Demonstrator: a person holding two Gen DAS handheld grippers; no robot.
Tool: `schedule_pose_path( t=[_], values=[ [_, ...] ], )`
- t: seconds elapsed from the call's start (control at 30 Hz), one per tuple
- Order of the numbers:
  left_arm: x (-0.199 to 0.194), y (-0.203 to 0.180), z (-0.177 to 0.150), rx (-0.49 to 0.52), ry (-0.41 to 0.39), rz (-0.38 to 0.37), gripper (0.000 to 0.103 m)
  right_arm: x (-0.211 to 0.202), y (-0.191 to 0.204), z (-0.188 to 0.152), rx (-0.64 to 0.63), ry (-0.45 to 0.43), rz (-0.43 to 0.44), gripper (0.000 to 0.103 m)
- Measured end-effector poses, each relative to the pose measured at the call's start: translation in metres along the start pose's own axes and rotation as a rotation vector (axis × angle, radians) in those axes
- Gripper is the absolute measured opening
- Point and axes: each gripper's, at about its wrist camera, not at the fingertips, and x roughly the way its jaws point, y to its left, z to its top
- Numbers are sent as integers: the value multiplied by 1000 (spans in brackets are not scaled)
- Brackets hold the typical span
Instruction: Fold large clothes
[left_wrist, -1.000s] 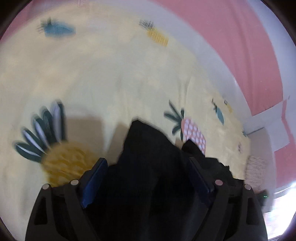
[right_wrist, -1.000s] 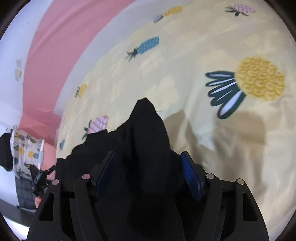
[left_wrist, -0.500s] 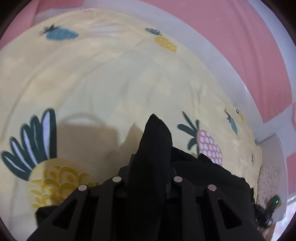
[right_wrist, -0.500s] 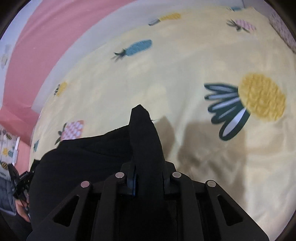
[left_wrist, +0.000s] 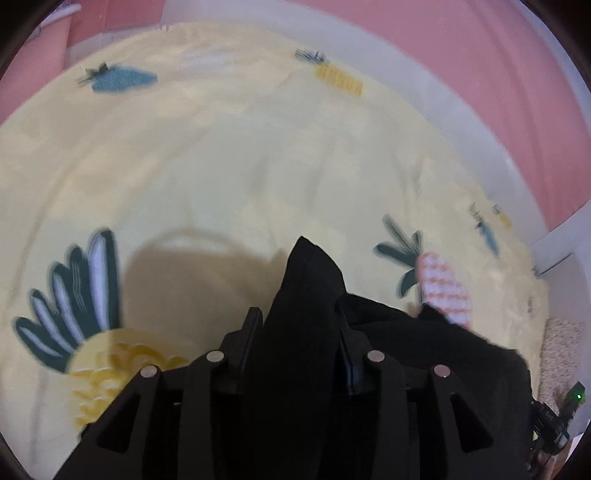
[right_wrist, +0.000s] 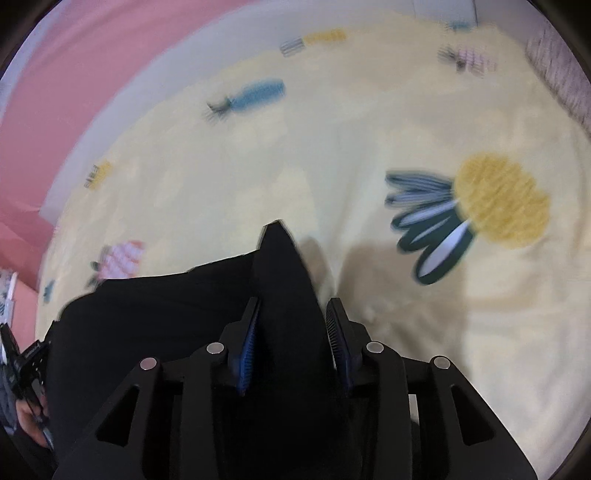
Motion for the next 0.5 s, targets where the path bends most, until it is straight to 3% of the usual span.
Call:
schedule_pose_path(
  t=[0.13,0.23,0.37,0.43,0.5],
  values=[
    [-51,3,1,-6,-58,-59,39,-77,18,-24,-89,-123,21,37],
    [-104,-4,-20,65,-145,-85,39,-122,30,-69,-139,-182,29,37],
    [-154,-11,-90,195,-185,-131,39,-130,30,-132,-129,-172,-12,37],
    [-152,-5,-125,229,-153,-112,39,-112,17,-158,-100,-126,-49,37],
    [-131,9,-152,225,-77,-60,36,-100,8,-173,-134,-189,-92,37]
  ],
)
